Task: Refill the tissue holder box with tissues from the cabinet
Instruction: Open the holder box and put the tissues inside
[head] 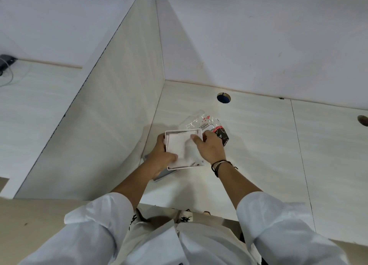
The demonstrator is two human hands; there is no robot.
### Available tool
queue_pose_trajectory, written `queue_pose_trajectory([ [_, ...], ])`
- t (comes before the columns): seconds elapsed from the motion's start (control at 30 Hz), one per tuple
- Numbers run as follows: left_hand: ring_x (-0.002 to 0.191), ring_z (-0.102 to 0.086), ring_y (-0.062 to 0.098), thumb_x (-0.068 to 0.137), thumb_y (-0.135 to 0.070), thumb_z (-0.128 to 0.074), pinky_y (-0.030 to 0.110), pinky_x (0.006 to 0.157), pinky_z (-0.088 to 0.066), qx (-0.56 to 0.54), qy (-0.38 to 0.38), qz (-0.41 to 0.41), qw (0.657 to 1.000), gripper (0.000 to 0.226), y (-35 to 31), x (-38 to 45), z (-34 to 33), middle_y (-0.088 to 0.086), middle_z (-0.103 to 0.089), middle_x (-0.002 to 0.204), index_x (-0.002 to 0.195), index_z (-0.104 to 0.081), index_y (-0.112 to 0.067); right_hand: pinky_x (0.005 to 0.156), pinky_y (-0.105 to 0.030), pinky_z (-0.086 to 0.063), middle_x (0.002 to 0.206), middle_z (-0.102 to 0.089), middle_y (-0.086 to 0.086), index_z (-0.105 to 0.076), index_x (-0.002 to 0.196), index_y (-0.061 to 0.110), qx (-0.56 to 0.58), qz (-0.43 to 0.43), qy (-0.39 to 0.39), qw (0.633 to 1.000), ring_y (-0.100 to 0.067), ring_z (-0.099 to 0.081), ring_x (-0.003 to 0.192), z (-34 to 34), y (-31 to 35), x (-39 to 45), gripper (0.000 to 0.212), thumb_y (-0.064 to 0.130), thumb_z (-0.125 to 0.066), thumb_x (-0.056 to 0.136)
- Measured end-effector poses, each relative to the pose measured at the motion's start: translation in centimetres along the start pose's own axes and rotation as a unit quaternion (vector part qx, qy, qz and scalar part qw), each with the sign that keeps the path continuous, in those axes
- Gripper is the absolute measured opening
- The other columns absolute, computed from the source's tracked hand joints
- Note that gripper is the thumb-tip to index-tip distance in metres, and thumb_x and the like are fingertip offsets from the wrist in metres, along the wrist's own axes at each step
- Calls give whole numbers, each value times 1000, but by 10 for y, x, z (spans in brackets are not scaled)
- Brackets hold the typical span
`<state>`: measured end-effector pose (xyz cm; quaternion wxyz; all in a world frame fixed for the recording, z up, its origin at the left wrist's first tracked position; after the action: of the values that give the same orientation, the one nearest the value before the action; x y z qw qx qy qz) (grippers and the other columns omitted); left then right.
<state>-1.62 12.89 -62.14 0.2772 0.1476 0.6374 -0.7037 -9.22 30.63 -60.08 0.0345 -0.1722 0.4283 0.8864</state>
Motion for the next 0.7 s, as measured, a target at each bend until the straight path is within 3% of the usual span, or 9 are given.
queue_pose_trajectory([
  [0.13,109,-61,24,87,15,-61,27,74,-53,-24,-37,-3,999,73,0,-1,2,-1,-61,110,149,-40,-16,56,-31,-31,64,-47,2,-40,67,17,-83,62,-21,994,-23,-48,69,-6,1,3,51,49,-68,94],
  [0.23,110,-64,28,82,-4,-62,34,79,-54,-96,-114,4,989,54,0,-1,16,-3,-65,108,131,-51,-23,63,-31,-48,73,-64,-13,-62,81,9,-121,117,-10,986,-20,-60,67,-13,-5,4,50,57,-57,93],
  [0.3,105,-65,27,75,-10,-62,35,78,-54,-163,-150,0,975,45,-3,3,27,0,-68,109,117,-55,-24,77,-42,-60,92,-72,-15,-69,98,9,-128,139,6,982,-27,-69,80,-31,-29,3,36,40,-56,85],
  [0.37,102,-68,30,69,-9,-63,44,83,-60,-218,-160,1,963,50,-6,9,35,12,-71,118,117,-59,-22,100,-51,-56,126,-70,-17,-70,119,12,-212,244,86,942,-36,-67,114,-55,-52,-1,44,18,-55,78],
  [0.43,108,-71,38,65,-1,-64,56,92,-60,-257,-154,8,954,68,-6,14,40,23,-70,127,133,-58,-9,108,-52,-49,145,-60,-18,-69,126,13,-351,360,173,847,-42,-56,132,-80,-68,-15,56,7,-63,70],
  [0.5,114,-73,43,64,7,-65,58,93,-62,-253,-148,8,956,76,-6,14,44,26,-72,128,139,-58,-1,104,-50,-54,130,-68,-15,-75,111,10,-388,418,217,792,-41,-60,125,-94,-72,-25,39,9,-68,73],
  [0.6,116,-73,44,61,7,-64,65,97,-59,-235,-148,17,960,80,-4,13,50,26,-73,128,140,-58,-2,94,-42,-52,95,-72,-6,-77,82,15,-433,502,179,727,-32,-66,104,-96,-64,-25,7,15,-74,76],
  [0.63,116,-72,45,60,5,-64,66,98,-58,-234,-148,17,961,80,-4,14,51,26,-72,128,139,-58,-3,95,-41,-48,93,-71,-4,-76,80,16,-439,515,178,714,-31,-67,102,-91,-61,-23,5,18,-76,76],
  [0.7,119,-71,45,60,-1,-66,64,102,-56,-229,-142,19,963,77,-6,14,53,26,-72,129,136,-60,-5,90,-42,-48,94,-69,-7,-74,85,14,-425,499,205,727,-32,-67,98,-72,-56,-22,10,21,-72,78],
])
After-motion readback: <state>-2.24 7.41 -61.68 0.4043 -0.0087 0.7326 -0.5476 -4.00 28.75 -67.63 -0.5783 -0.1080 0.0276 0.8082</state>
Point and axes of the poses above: each hand's wrist, its own x-axis towards the middle knuckle, its own z-axis out of the back of the hand, y = z × x, the point moved 3 cm from there along x, towards the middle knuckle
